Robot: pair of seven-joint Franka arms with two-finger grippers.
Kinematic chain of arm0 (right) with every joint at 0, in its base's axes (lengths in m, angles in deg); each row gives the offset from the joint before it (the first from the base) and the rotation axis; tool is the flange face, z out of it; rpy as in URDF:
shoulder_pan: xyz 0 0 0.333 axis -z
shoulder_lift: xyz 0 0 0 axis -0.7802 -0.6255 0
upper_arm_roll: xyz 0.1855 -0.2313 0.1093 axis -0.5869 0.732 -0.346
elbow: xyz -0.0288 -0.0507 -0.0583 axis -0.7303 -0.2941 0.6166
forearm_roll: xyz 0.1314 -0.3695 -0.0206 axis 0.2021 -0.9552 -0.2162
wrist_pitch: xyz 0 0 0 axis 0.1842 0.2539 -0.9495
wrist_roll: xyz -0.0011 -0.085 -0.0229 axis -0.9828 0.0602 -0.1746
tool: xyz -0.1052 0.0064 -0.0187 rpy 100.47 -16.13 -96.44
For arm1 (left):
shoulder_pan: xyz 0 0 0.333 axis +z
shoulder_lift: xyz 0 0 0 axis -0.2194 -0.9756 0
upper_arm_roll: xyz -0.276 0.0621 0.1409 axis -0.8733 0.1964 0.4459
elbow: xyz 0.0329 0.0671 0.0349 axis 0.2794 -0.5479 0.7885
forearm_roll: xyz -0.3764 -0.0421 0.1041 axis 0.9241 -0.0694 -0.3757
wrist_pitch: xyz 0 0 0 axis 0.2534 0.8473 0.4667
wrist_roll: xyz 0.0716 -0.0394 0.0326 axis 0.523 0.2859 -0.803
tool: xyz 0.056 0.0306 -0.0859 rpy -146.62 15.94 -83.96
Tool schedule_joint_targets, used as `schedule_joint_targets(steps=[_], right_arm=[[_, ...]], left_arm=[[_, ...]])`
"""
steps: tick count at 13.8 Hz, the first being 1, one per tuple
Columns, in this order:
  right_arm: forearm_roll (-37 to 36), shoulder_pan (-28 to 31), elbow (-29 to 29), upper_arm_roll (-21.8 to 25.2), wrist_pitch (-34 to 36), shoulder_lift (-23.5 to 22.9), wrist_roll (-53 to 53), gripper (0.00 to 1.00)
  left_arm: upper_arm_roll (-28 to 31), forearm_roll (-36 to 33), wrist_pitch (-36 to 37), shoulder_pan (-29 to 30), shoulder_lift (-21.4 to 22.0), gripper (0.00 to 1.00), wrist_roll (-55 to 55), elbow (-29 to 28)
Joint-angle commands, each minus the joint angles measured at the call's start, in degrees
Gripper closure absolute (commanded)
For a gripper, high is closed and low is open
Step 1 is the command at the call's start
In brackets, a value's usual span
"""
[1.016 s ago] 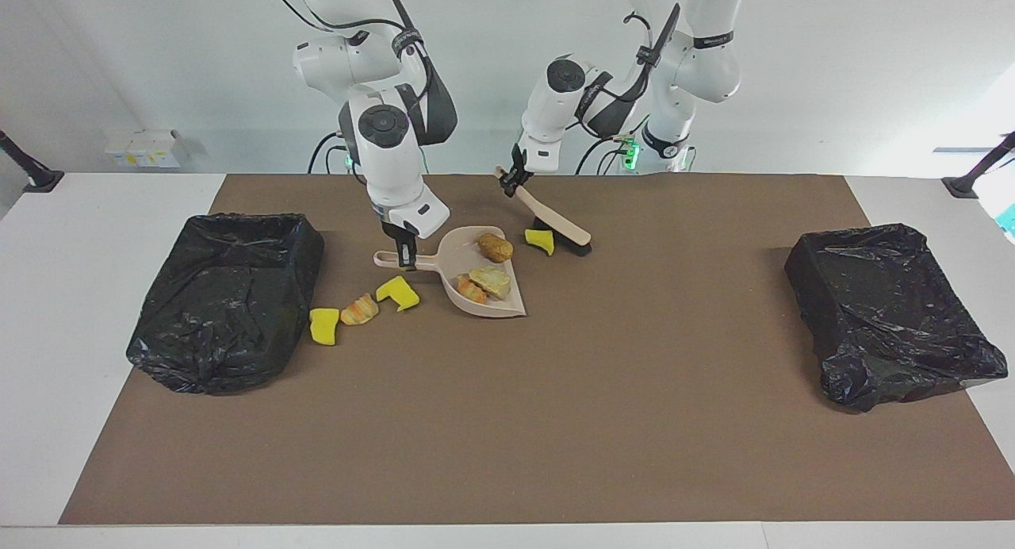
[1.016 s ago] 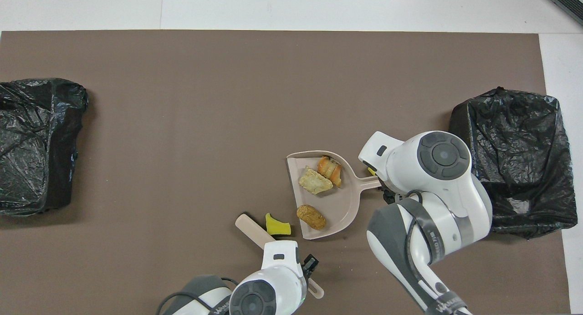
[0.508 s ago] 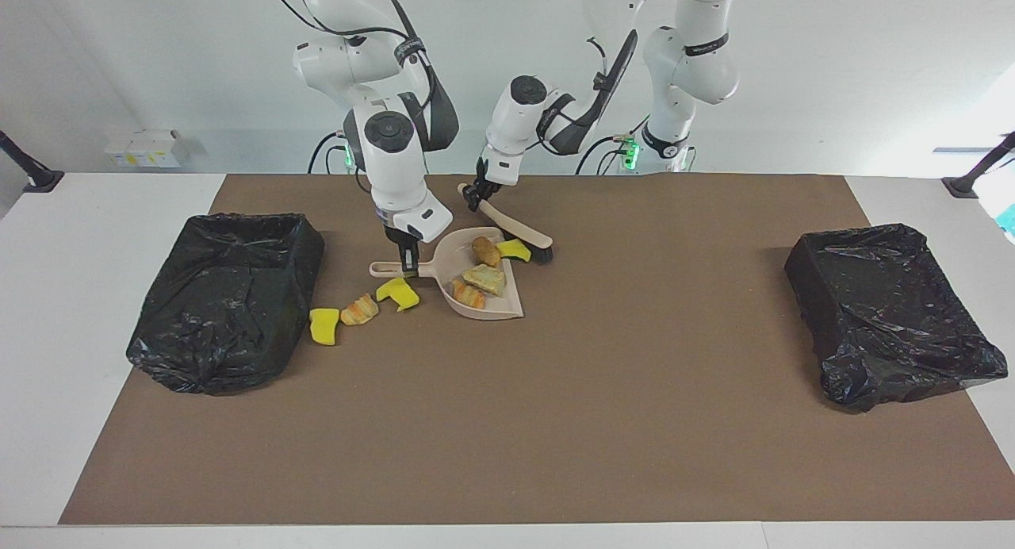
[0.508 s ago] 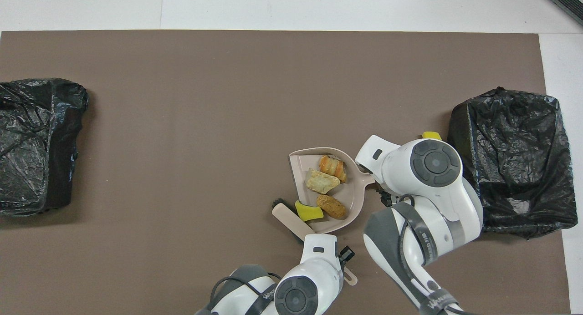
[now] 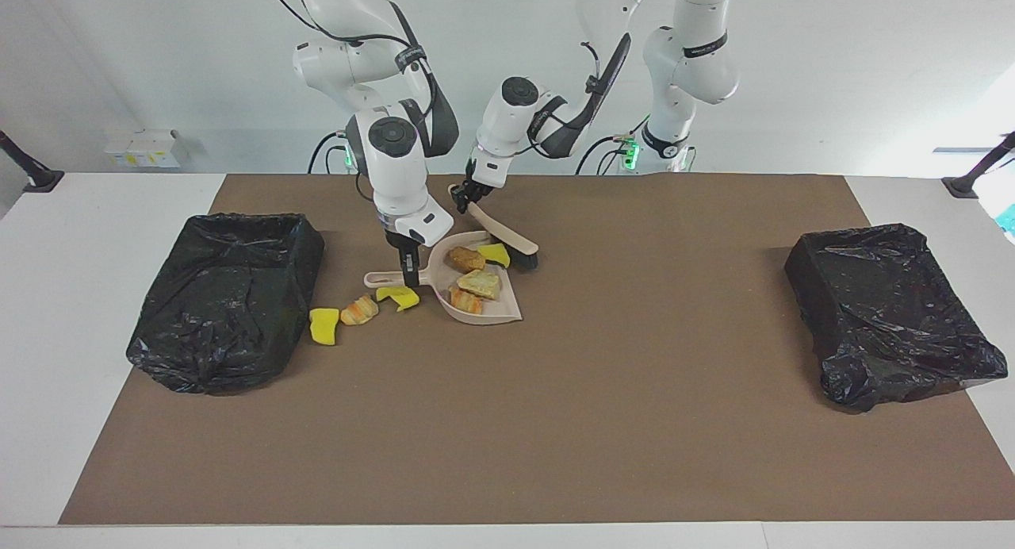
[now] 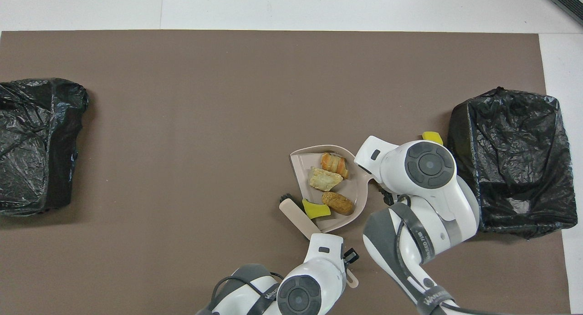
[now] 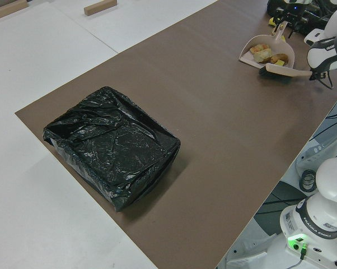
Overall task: Sweep and dump trash in bin
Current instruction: 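Sweep the remaining sponge with the left gripper into the dustpan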
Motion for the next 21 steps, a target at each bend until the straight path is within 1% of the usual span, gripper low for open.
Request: schedule_joint_targets(steps=[1, 4, 5, 6, 7, 8, 10, 14, 15, 16, 18, 19, 21], right_arm=[[-1.91, 1.89, -0.78, -0.27, -1.64, -0.04, -2.66, 0.26], [-2.7, 3.03, -0.78, -0.27, -2.95, -0.48, -5.38, 0.27], [-2.7, 3.38, -0.78, -0.27, -3.48, -1.09, -6.17, 0.33], [-2.7, 3.39, -0.6, -0.27, -3.57, -1.18, -7.05, 0.62], [-2.7, 3.3, -0.51, -0.27, -3.14, -1.19, -7.15, 0.95], [-2.7, 3.21, -0.25, -0.35, -2.52, -1.19, -7.06, 1.0], [-2.61, 2.69, 0.1, -0.35, -2.34, -1.19, -6.89, 1.0], [-1.56, 2.59, 1.24, -0.35, -1.82, -1.45, -6.79, 1.0], [-1.39, 2.68, 1.94, -0.44, -0.51, -1.54, -6.8, 1.0], [-0.17, 2.68, 2.73, -0.44, 0.98, -1.45, -6.8, 1.0], [2.82, 2.77, 3.62, -0.35, 1.7, -1.45, -6.8, 1.0], [3.79, 2.95, 3.71, -0.35, 1.7, -1.45, -6.88, 1.0], [4.94, 3.39, 3.71, -0.35, 1.79, -1.36, -7.23, 1.0]], left_arm=[[0.1, 1.41, 3.97, 0.87, 2.08, 1.0, 7.34, 0.89], [0.45, 1.41, 5.99, 1.49, 3.31, 1.0, 10.95, 0.89], [0.62, 1.41, 7.13, 1.57, 3.93, 1.0, 13.14, 0.8], [0.71, 1.41, 8.53, 1.83, 4.63, 1.0, 15.33, 0.89], [0.71, 1.41, 9.59, 2.97, 5.59, 1.0, 16.66, 0.89], [0.8, 1.41, 11.51, 3.76, 6.99, 1.0, 17.63, 0.98], [0.8, 1.32, 15.64, 5.78, 9.02, 1.0, 19.65, 1.07], [0.98, 1.23, 21.36, 6.76, 9.82, 1.0, 20.02, 0.98], [1.24, 1.14, 23.29, 6.76, 10.08, 1.0, 20.1, 0.89], [1.33, -0.16, 25.31, 7.02, 10.43, 1.0, 20.19, 0.72], [1.15, -4.73, 30.4, 9.21, 11.14, 1.0, 21.15, 0.71], [1.15, -4.75, 31.82, 9.22, 11.66, 1.0, 22.29, 0.37], [1.15, -4.66, 31.57, 10.61, 12.1, 1.0, 23.61, -0.95]])
